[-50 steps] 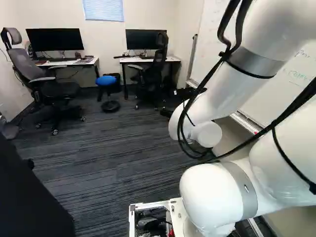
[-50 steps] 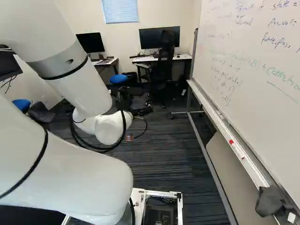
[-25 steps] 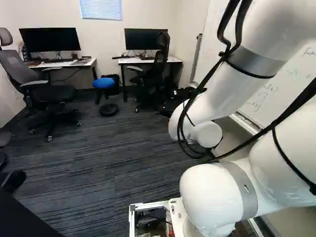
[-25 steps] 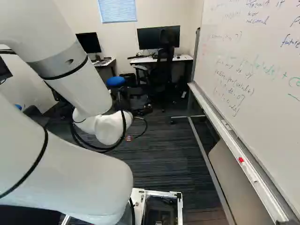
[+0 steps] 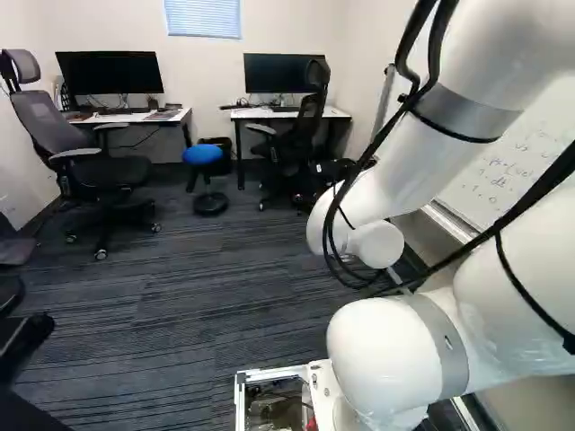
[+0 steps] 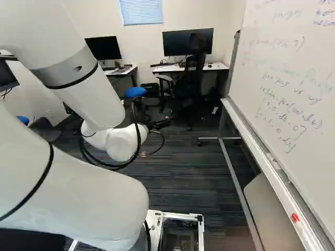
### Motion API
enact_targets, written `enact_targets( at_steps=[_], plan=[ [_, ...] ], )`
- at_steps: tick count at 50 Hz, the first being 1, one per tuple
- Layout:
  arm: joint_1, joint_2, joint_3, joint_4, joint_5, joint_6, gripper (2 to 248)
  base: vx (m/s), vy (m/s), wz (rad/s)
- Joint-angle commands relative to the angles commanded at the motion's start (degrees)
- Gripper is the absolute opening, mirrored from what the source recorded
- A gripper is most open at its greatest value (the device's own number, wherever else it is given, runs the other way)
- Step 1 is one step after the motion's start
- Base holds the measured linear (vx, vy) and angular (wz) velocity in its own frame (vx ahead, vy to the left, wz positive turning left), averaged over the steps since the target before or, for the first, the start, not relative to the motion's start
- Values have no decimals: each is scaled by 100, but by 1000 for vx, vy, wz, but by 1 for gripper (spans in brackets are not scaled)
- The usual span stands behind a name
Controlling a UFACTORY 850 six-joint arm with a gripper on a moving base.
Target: Open the door and move inside
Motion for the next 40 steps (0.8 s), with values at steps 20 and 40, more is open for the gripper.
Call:
enact_targets(
  at_steps=[20,40],
  plan=[
    [0,0,0,0,0,0,247,225,39,178],
    [0,0,0,0,0,0,247,226,38,172]
  ],
)
